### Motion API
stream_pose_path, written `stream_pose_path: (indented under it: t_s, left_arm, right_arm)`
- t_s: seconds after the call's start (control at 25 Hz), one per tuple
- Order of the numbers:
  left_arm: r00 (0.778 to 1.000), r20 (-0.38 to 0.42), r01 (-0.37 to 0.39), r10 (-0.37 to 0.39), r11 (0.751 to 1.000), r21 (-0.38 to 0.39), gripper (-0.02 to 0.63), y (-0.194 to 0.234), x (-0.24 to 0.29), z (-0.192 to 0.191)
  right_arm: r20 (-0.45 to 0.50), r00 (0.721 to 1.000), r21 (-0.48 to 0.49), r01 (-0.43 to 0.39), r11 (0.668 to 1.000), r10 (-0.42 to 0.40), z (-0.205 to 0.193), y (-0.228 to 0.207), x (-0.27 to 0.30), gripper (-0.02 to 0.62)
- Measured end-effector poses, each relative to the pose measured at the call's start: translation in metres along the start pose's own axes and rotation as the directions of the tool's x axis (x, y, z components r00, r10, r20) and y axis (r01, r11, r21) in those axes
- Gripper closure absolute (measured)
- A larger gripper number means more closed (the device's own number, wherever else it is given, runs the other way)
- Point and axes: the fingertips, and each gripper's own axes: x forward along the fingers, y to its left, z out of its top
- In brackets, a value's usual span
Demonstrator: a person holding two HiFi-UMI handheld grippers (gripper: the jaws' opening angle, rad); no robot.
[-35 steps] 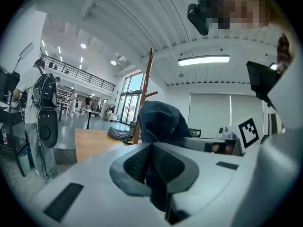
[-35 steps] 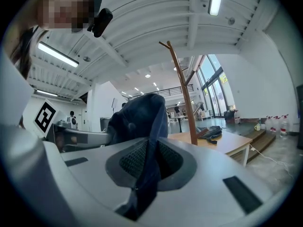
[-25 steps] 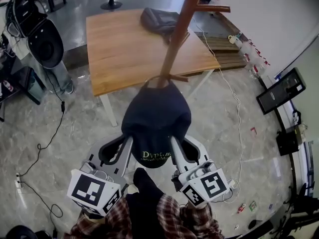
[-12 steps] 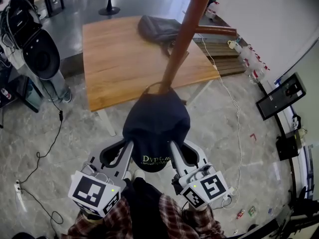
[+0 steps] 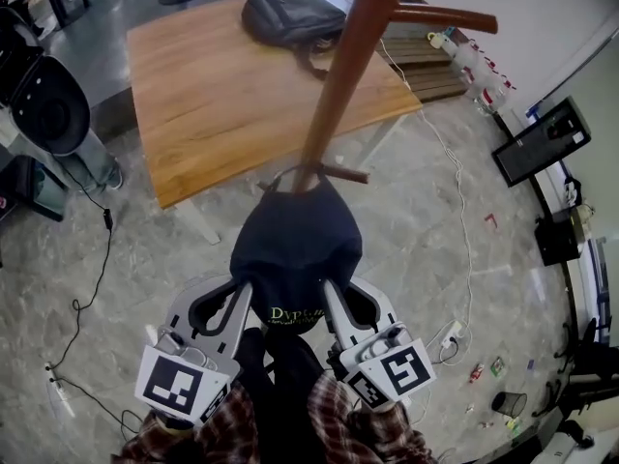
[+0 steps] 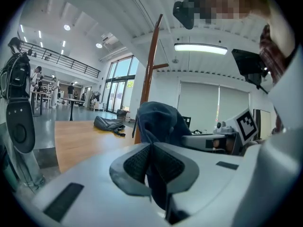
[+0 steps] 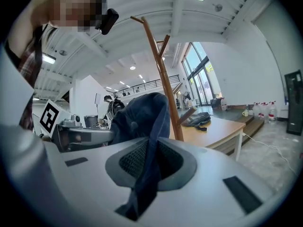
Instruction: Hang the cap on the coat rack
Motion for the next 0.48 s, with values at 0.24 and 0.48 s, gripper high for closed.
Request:
stream_pose_path:
  t_s: [0.24, 0.48]
  left_arm:
    - [0.999, -0.042, -0.007, 0.008, 1.000, 0.012, 0.580, 0.013, 0.003, -0.046]
    - [0.996, -0.091, -0.002, 0.001, 1.000, -0.010, 0.580, 0.025, 0.015, -0.087]
  right_arm:
    - [-0.008, 0.999, -0.001, 0.041, 0.999, -0.041, -0.047, 0.000, 0.014, 0.554]
    - [-0.043, 0.996, -0.006, 0.083, 0.997, -0.083, -0.088, -0.011, 0.027, 0.554]
